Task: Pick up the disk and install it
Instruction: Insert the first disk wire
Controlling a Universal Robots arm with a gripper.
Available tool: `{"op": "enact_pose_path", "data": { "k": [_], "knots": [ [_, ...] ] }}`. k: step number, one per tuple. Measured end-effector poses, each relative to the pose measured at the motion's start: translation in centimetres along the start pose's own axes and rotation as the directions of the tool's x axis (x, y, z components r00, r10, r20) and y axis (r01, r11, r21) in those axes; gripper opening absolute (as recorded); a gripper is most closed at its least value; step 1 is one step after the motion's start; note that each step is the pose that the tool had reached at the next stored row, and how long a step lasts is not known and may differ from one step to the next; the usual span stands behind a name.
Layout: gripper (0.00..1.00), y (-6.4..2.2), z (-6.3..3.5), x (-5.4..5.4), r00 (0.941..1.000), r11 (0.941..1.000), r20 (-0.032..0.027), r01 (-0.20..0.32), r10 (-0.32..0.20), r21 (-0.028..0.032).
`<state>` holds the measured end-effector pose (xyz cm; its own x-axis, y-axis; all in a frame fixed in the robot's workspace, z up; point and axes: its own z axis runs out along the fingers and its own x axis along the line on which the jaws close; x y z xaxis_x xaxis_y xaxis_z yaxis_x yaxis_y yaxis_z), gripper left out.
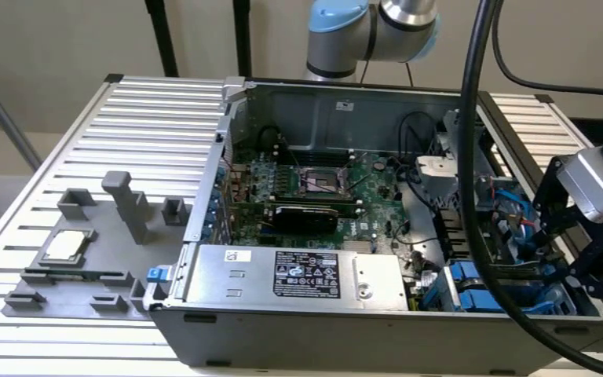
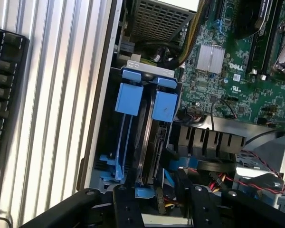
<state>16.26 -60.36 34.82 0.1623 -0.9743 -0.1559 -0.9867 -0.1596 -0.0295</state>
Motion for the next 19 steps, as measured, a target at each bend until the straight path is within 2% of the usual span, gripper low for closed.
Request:
{"op": "enact_pose_path", "data": {
  "k": [1,2,14,19],
  "knots": [
    [1.0,0.0,0.01,0.0,1.0,1.0,0.0008,0.001,-0.001,0.0008],
    [0.0,0.01,0.01,0.0,1.0,1.0,0.0014,0.001,-0.001,0.0012],
    [0.0,0.02,0.01,0.0,1.0,1.0,0.0043,0.006,-0.006,0.0027],
    [0.0,0.29,-0.24,-0.11,1.0,1.0,0.0045,0.007,-0.007,0.0027]
  ]
}}
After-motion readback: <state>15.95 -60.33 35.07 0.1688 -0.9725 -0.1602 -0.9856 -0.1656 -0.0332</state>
